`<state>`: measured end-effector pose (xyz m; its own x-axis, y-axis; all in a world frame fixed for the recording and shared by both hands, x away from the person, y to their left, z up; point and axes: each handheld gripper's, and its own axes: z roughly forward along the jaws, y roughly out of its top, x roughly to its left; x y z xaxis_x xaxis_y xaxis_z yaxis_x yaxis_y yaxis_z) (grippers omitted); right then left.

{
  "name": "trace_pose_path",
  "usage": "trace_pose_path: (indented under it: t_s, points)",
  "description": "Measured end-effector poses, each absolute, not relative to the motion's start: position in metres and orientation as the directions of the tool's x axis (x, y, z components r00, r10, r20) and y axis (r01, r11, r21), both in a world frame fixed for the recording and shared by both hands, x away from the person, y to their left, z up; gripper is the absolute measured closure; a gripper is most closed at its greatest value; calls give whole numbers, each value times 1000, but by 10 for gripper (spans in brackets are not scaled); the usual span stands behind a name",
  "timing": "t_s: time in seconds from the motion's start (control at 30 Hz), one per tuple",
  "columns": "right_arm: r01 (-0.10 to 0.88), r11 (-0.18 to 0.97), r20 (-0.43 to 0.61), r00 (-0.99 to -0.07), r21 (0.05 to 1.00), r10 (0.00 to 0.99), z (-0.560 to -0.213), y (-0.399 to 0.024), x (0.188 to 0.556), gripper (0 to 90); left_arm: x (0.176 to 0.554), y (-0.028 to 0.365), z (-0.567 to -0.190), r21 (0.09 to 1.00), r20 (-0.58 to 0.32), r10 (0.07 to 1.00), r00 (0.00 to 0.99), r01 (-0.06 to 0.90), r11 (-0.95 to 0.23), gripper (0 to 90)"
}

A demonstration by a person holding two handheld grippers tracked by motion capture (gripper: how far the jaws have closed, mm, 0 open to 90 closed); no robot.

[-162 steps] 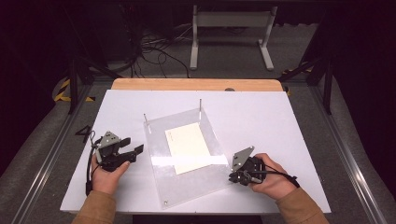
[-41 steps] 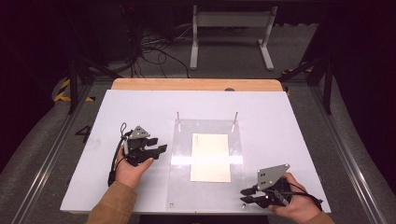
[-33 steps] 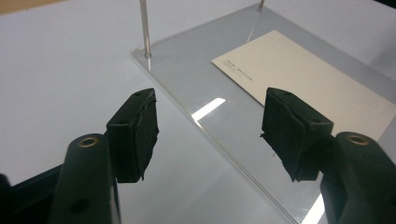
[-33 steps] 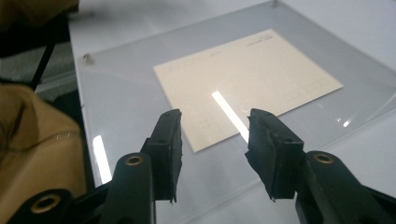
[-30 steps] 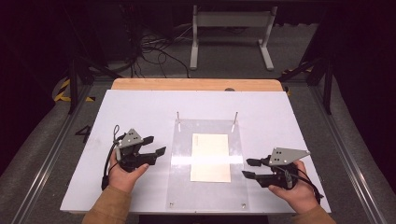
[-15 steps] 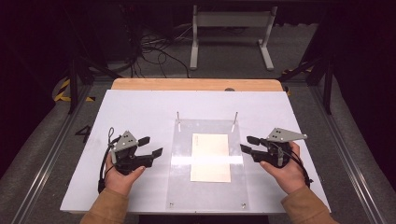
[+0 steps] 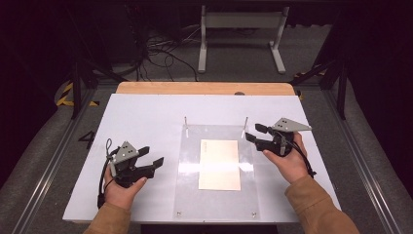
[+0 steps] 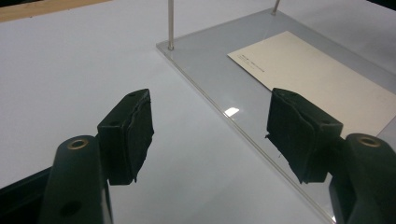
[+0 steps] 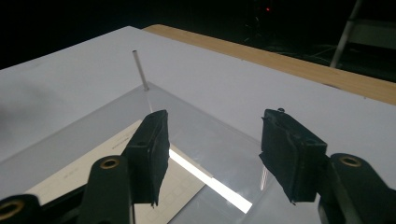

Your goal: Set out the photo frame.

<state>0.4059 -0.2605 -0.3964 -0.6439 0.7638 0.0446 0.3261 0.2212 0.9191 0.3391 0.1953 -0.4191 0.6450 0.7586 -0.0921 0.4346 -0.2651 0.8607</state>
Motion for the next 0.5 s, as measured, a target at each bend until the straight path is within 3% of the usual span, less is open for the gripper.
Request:
trace_pose_path:
  t_s: [0.23, 0.37, 0.5]
  points:
    - [313, 222, 18, -614, 924, 789, -404, -257, 424, 433, 333, 198, -421, 861, -94, 762, 640, 436, -260, 315]
    - [336, 265, 6, -629, 904, 777, -413, -255, 436, 533, 331, 198, -422, 859, -90, 763, 640, 437, -265, 315]
    - [322, 298, -37, -621, 899, 783, -413, -253, 446, 515, 331, 197, -422, 857, -89, 761, 642, 439, -270, 315]
